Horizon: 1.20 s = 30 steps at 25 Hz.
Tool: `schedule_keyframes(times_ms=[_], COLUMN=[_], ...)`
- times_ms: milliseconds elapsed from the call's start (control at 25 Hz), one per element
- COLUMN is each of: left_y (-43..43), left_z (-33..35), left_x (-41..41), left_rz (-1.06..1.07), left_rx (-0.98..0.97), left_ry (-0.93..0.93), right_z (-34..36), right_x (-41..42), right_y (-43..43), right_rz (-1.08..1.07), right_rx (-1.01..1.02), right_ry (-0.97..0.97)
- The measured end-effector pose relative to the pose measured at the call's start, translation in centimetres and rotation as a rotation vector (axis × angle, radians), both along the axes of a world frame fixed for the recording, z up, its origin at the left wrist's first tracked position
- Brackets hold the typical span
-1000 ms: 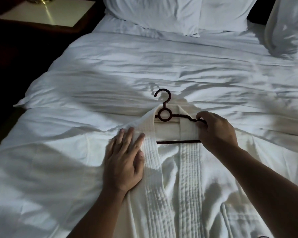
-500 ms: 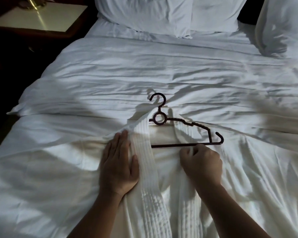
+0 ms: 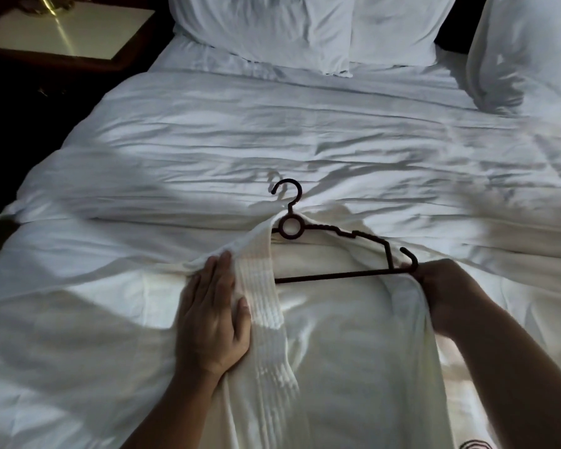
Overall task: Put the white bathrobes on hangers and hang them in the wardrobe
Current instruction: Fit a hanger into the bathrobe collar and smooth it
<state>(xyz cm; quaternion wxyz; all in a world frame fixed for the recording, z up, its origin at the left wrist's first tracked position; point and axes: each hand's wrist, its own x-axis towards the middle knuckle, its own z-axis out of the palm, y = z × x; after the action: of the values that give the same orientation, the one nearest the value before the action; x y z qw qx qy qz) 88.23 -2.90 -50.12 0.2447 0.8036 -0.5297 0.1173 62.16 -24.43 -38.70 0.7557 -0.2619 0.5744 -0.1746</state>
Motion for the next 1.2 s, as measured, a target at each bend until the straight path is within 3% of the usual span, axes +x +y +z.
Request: schedule_keyframes(times_ms=[120,280,520,640,720,880,920,1040,1080,1120,1200], left_y=[0.0,0.0,-0.1,-0.1,-0.1,-0.1,-0.1,0.0,-0.1,-0.2,-0.2], left_z=[0.0,-0.1,0.0,-0.1,-0.1,-0.2,-0.2,-0.3,-0.2,-0.2,-0.2], left_x=[0.1,0.1,0.0,0.1,0.2,0.2,0.3,0.2,0.2,0.2,0.3], left_rz=[0.015,0.010,0.011,-0.017,-0.025,-0.015,-0.019,-0.015,-0.011,-0.008,-0.012], left_rx=[0.029,0.013,0.044,0.057,0.036,0.034,0.033,0.028,0.026,0.026,0.032], left_ry=[0.016,0.041,0.032,-0.018,-0.026,-0.017,-0.029,-0.045,-0.043,-0.043,-0.048], right_z=[1.3,1.8,3.3,4.4,4.9,5.6,5.6,5.4,5.1,4.4,1.6], right_x=[-1.0,-0.7,1.1,2.9,4.2,6.1,6.6,7.7,7.8,7.9,7.5], right_y=[-1.3,-2.7,-0.8,2.1,2.6,3.5,4.1,6.9,7.5,7.6,7.3], right_rz=[0.236,0.403,0.272,0.149,0.125,0.088,0.238,1.082,1.183,1.120,0.771], right_rx=[-0.105,-0.466,-0.993,-1.343,-1.466,-1.477,-1.367,-0.750,-0.716,-0.809,-1.218], right_ry=[-0.044,0.386,0.800,0.893,0.901,0.848,0.747,0.250,0.201,0.242,0.562])
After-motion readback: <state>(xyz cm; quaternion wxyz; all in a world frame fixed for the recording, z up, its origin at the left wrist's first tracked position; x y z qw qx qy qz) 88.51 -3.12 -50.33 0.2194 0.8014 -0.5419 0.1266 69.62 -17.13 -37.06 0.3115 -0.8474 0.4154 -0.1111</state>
